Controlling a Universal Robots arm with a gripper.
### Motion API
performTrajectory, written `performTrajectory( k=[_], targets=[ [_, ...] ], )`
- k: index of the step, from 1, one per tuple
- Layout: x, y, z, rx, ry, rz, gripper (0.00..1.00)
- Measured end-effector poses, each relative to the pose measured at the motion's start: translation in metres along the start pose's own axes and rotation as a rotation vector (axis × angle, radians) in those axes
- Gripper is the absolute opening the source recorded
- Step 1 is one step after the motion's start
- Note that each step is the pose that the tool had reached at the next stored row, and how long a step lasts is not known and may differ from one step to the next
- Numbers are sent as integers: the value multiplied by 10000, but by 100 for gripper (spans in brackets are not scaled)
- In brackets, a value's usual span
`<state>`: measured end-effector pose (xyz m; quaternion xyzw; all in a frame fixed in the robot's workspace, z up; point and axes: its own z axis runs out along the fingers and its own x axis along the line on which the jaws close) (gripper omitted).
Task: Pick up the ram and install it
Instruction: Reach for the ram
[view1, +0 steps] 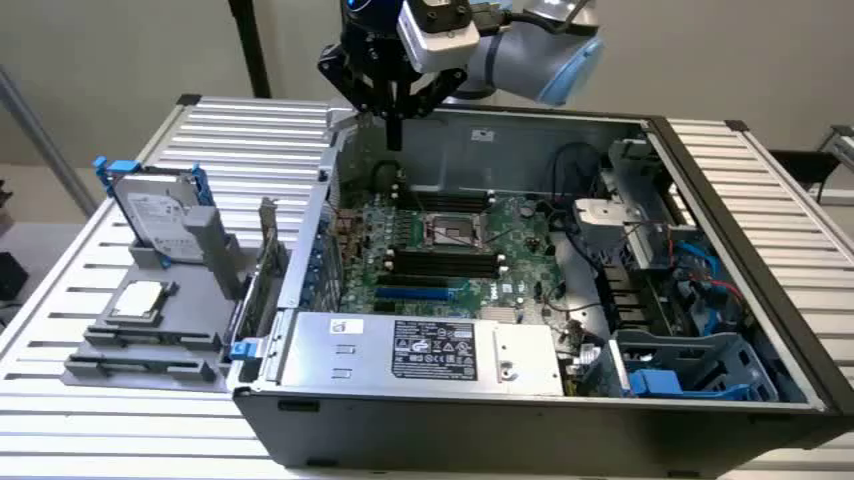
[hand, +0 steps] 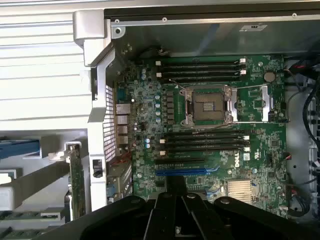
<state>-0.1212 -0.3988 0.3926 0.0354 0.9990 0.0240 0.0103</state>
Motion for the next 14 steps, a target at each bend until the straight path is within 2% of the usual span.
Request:
performTrajectory(
  k=[14],
  targets=[
    [2,0,0,0,0,1,11]
  ],
)
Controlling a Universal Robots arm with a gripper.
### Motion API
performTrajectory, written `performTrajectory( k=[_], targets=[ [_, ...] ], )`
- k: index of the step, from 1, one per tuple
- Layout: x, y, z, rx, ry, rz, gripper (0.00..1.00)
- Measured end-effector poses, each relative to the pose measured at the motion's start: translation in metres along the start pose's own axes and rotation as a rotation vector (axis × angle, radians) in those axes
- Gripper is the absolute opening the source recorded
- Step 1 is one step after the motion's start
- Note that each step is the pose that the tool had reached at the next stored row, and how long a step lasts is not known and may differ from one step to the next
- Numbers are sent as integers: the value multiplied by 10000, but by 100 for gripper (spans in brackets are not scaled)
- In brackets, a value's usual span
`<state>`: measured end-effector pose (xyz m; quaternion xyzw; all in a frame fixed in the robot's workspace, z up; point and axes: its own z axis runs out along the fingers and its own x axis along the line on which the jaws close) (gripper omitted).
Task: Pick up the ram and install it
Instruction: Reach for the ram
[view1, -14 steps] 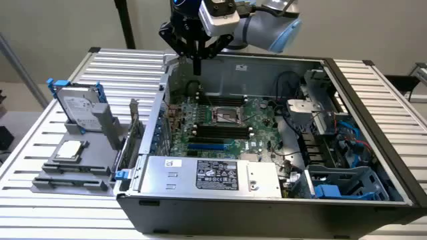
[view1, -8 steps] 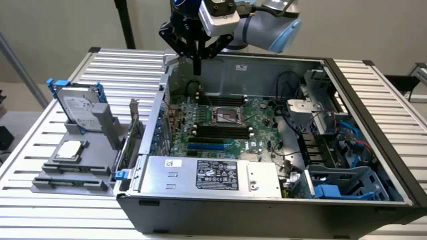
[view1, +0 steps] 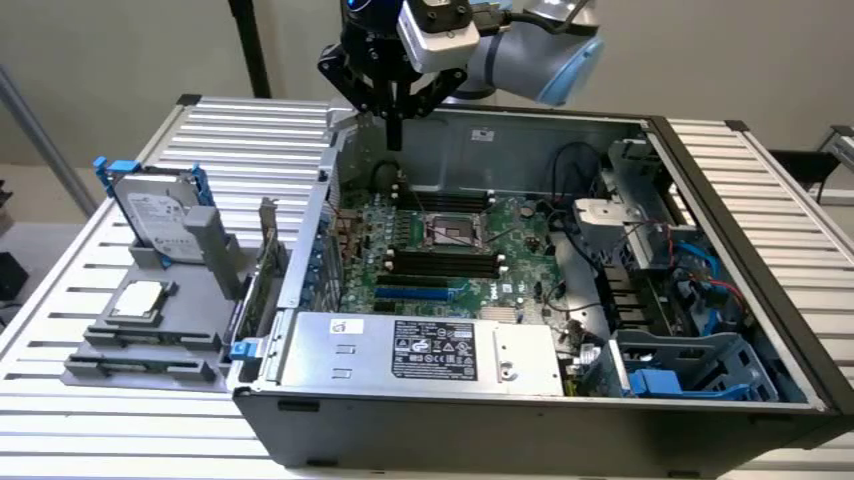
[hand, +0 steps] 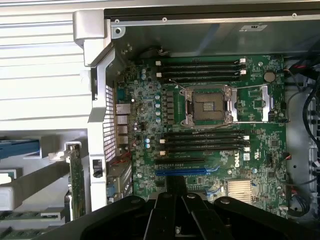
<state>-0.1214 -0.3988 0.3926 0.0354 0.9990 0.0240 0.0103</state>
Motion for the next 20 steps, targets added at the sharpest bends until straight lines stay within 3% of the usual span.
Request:
performTrajectory(
  k=[3,20],
  targets=[
    [85,-13,-3,1,1,-1,11],
    [852,-141,-23,14,-1,-1,11]
  ],
)
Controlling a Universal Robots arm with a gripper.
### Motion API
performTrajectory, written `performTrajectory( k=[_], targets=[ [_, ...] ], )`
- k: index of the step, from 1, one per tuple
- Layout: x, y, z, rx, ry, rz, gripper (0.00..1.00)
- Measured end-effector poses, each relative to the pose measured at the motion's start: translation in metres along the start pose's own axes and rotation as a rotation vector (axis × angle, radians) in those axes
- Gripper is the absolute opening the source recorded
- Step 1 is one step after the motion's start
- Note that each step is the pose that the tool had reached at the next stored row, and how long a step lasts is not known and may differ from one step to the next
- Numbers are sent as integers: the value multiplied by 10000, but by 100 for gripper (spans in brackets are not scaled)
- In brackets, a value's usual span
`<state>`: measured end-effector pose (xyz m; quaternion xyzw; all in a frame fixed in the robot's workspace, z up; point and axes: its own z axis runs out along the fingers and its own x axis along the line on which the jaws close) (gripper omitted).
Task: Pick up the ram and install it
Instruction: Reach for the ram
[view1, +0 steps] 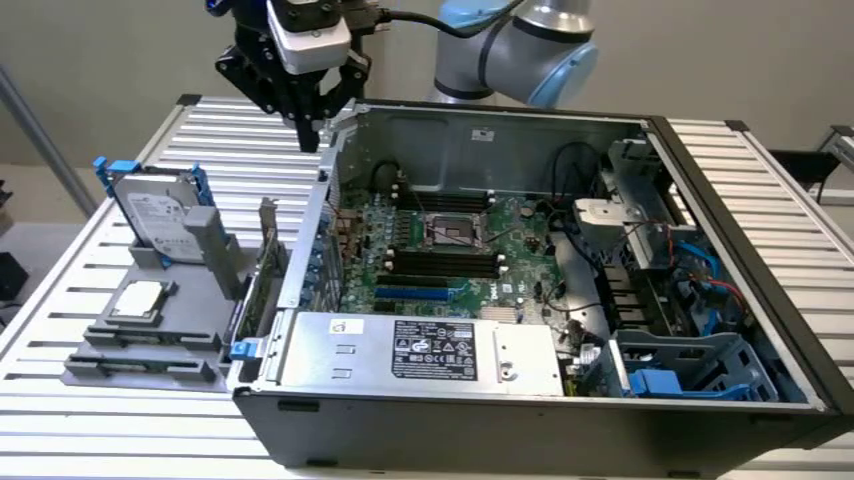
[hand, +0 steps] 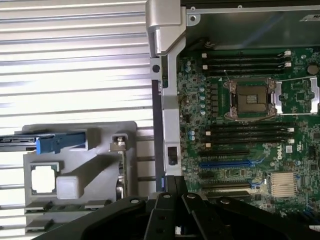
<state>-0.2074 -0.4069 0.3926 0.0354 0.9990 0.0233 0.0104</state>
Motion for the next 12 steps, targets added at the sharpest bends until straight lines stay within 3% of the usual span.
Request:
performTrajectory(
  k=[12],
  targets=[
    [545,-43,-12,119,-8,-3,11]
  ],
)
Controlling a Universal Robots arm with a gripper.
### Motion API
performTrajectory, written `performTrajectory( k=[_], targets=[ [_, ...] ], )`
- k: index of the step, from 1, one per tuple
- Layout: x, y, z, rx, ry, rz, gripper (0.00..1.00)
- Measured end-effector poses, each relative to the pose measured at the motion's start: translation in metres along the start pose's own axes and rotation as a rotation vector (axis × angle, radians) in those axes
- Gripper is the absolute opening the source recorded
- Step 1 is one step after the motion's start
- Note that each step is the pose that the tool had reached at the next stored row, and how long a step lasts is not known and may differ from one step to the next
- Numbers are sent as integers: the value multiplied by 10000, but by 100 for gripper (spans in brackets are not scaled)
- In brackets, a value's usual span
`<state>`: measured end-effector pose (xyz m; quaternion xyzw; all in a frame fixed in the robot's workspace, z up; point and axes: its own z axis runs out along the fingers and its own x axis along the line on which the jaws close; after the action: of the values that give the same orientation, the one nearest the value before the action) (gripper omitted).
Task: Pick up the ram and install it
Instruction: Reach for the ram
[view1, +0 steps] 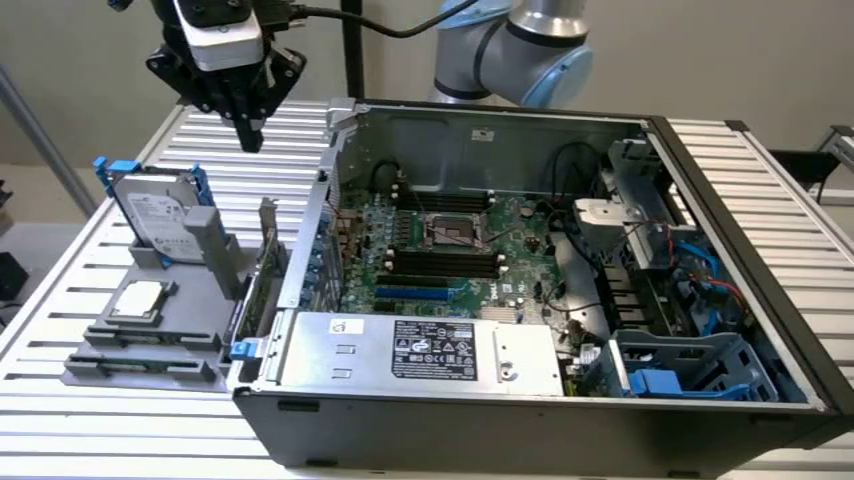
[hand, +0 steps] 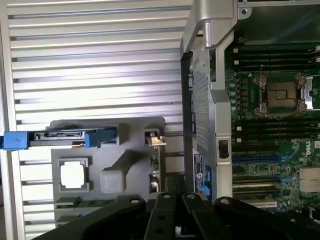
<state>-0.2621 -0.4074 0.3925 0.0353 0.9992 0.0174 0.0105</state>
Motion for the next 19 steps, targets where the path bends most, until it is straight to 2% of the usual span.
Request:
performTrajectory(
  k=[19],
  targets=[
    [849,-60,-11,318,-21,-5,11]
  ],
)
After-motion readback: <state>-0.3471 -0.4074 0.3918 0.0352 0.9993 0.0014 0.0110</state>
